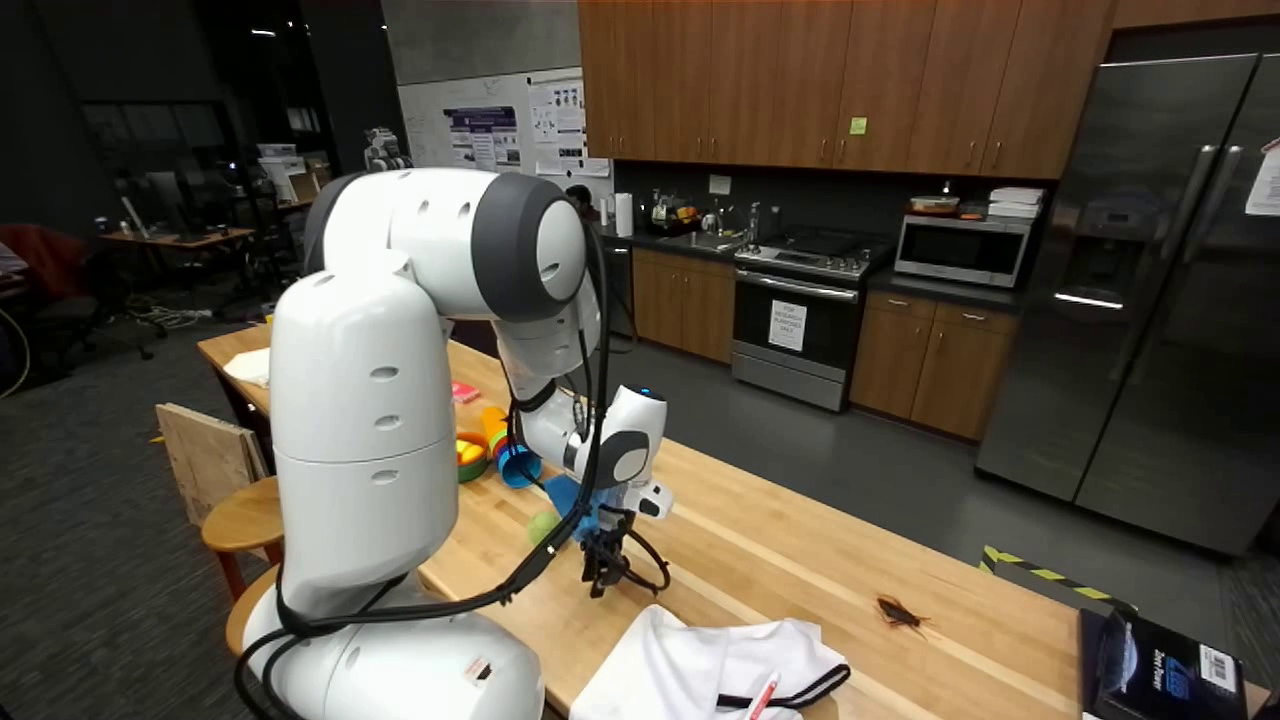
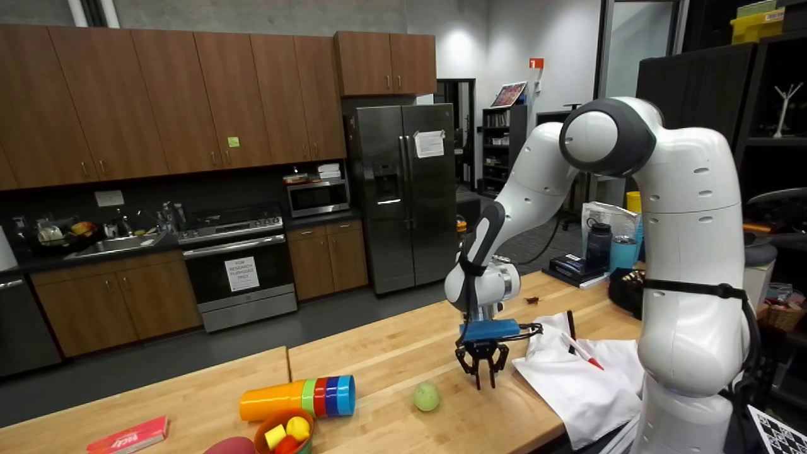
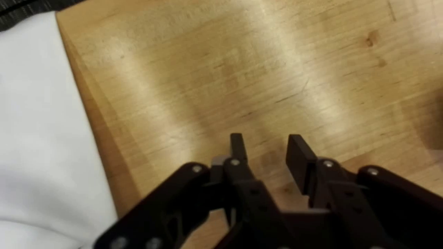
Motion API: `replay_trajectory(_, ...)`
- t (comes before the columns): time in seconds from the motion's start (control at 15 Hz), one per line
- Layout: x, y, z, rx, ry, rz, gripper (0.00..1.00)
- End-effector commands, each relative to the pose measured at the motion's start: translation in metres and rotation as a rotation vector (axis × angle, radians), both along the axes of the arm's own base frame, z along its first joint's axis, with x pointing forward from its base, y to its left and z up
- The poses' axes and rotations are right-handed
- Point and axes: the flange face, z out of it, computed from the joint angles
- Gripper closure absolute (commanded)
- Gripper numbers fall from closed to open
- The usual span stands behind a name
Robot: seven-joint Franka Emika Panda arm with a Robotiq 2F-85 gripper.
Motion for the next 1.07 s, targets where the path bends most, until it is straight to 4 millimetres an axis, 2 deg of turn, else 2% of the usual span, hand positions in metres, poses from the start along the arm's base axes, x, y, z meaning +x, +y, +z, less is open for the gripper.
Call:
replay_trajectory(0.0, 0.0051, -0.0008, 0.0064, 0.012, -0.033, -0.014, 0.93)
replay_trajectory(0.07, 0.006, -0.0002, 0.0062, 0.022, -0.041, -0.012, 0.99)
replay_trajectory(0.13, 0.0073, 0.0002, 0.0073, 0.035, -0.059, -0.009, 1.0)
replay_trajectory(0.33, 0.0126, 0.0012, 0.0095, 0.058, -0.103, -0.021, 1.0)
replay_trajectory(0.67, 0.0101, 0.0047, 0.011, 0.111, -0.065, -0.053, 1.0)
replay_trajectory(1.0, 0.0098, 0.0039, 0.0096, 0.11, -0.089, 0.013, 1.0)
